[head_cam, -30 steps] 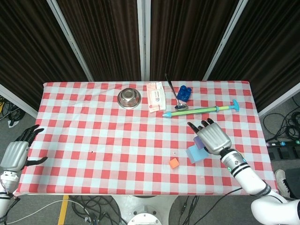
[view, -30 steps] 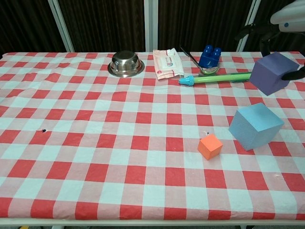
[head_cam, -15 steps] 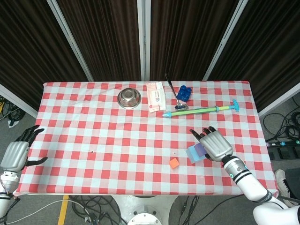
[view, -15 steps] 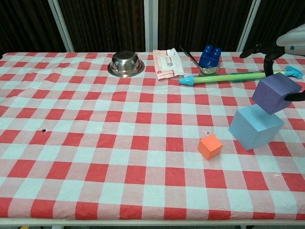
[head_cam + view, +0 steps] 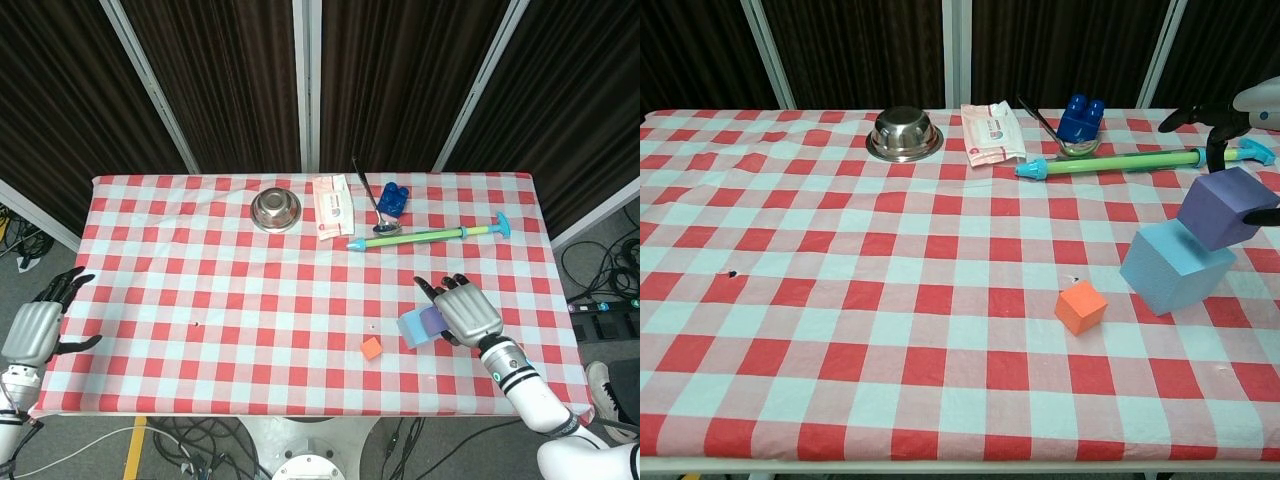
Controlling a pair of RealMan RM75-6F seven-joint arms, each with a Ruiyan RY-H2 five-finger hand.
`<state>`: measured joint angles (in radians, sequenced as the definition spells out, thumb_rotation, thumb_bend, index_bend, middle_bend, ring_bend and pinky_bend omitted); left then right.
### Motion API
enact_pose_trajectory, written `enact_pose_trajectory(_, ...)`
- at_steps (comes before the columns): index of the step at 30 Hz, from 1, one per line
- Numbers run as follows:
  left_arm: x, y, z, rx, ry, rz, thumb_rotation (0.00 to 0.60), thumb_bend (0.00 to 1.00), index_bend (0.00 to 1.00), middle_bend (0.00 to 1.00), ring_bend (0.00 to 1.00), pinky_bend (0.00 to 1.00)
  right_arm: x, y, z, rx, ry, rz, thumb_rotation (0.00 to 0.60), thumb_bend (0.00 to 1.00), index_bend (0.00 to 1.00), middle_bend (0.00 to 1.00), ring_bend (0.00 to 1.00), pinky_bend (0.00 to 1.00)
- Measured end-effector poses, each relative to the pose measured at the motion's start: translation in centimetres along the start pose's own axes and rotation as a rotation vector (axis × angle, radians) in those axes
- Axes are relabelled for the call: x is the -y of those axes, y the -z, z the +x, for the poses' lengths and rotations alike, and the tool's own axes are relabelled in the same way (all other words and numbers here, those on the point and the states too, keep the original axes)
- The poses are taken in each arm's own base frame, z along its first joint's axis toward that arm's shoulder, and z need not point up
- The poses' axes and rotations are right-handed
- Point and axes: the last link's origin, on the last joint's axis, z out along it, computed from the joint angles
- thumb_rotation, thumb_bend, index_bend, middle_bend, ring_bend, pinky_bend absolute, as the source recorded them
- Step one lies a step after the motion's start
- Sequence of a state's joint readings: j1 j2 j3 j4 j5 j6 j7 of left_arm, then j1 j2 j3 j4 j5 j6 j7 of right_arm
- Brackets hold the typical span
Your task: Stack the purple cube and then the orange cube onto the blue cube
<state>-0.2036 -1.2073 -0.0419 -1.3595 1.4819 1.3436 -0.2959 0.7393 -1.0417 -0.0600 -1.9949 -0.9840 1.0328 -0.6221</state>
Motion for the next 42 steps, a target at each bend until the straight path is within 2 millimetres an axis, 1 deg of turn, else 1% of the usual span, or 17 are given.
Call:
enact_pose_trajectory(12,0.0,0.0,0.0,0.003,0.008,-0.003,0.6,0.09,0.22,0.19,0.12,0.28,0.7,-0.2,-0.7,-0.011,-0.032,-0.031,0.6,0.16,0.0,0.47,0.21,0.19)
enact_pose_trajectory(21,0.1,0.0,0.1,0.001,0.012,-0.002,0.6,0.09,0.22,0.19,0.12,0.28,1.5,-1.0,-1.2,-0.02,-0.066,-0.059,0.6,0.16,0.0,0.48,0.21,0.18)
enact_pose_trajectory(42,0.2,0.0,0.1,0.002,0.017,0.0,0.6,0.09,0.22,0.19,0.12,0.28,1.6,-1.0,-1.5,-0.002,-0.059,-0.073,0.6,0.15,0.0,0.48,0.21,0.18)
